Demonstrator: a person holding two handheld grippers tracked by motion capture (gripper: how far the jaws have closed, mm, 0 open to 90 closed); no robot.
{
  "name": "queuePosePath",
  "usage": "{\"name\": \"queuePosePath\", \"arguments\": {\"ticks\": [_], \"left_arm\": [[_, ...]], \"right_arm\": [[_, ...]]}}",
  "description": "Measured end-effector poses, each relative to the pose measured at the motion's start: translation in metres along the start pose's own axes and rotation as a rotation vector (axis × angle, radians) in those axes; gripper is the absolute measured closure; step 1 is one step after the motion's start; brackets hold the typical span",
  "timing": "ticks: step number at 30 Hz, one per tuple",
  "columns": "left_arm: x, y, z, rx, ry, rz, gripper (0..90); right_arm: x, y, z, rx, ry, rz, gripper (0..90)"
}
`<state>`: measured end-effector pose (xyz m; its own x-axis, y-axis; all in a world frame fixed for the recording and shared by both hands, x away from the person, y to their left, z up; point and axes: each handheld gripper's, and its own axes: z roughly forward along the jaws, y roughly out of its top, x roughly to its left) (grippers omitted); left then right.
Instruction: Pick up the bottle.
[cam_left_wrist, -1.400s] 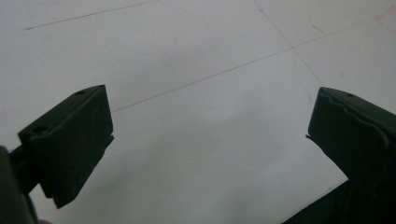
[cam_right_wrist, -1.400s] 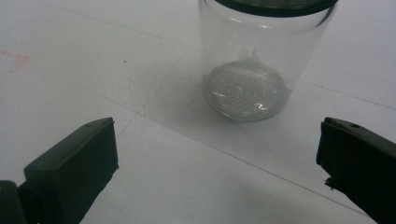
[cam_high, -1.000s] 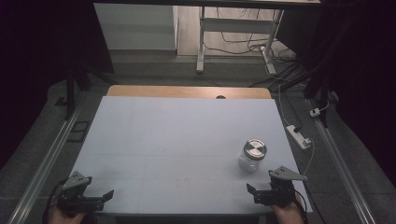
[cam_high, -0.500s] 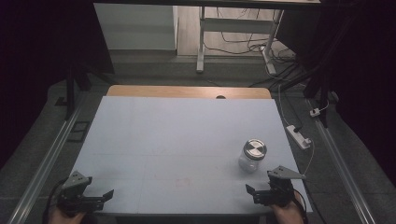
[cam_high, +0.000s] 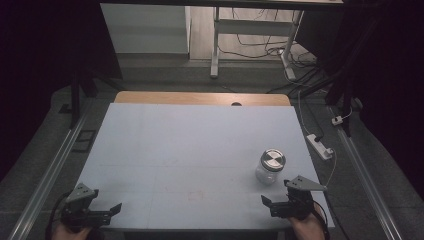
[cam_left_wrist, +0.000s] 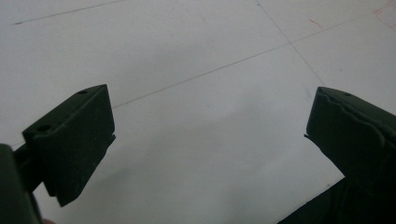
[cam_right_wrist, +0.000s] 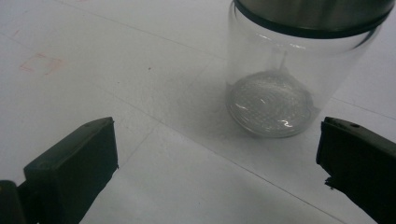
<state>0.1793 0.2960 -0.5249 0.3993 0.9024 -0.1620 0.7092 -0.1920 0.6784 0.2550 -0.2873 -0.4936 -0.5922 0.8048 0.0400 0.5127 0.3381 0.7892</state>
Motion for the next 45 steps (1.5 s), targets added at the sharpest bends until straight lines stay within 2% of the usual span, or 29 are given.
{"name": "queuePosePath", "arguments": {"ticks": [6,10,19,29,45], "left_arm": [[0.0,0.0,0.0,0.0,-0.001,0.0,2.0],[0.0,0.0,0.0,0.0,-0.002,-0.001,2.1],[0.0,0.0,0.0,0.002,-0.004,-0.001,2.0],[0.0,0.001,0.001,0.004,-0.006,0.0,2.0],[0.001,0.001,0.001,0.006,-0.011,-0.001,1.9]], "right_arm": [[-0.001,0.004,0.003,-0.025,-0.004,0.006,0.0],[-0.004,0.007,0.008,-0.015,-0.018,0.027,0.0],[-0.009,0.013,0.019,0.02,-0.05,0.013,0.0],[-0.022,0.016,0.03,0.033,-0.08,0.066,0.0],[-0.035,0.027,0.052,0.043,-0.08,0.052,0.0]]}}
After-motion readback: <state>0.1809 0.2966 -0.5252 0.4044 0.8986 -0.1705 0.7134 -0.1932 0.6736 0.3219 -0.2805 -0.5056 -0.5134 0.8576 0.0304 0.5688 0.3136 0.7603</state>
